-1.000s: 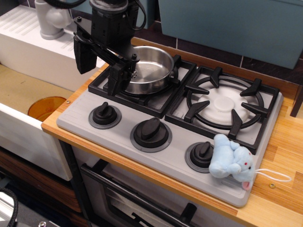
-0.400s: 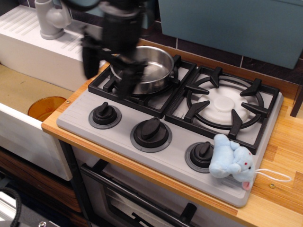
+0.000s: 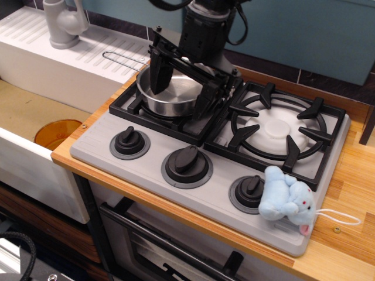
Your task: End effector reaching pot or pan
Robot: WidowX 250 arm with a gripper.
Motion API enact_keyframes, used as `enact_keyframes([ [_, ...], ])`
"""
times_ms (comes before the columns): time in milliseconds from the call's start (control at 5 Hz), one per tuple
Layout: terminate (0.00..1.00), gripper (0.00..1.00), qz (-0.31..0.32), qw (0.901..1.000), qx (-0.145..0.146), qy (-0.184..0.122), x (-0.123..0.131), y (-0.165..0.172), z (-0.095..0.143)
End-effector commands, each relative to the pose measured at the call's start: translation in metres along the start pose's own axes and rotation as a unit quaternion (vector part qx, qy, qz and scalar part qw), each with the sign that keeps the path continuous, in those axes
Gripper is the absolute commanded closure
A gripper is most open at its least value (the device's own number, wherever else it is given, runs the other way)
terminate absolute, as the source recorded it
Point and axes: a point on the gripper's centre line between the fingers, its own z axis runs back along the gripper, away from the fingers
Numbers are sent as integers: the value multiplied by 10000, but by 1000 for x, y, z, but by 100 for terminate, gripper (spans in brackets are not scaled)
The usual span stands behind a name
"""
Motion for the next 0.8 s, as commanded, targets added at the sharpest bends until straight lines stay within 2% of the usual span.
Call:
enact_keyframes([
  [0, 0, 0, 16, 9995, -157, -256, 30, -10, 16],
  [200, 0, 0, -143, 9991, -176, -358, 43, -12, 12],
  [400, 0, 0, -345, 9970, -297, -622, 49, -10, 2],
  [600, 0, 0, -177, 9920, -26, -1248, 56, -15, -8],
])
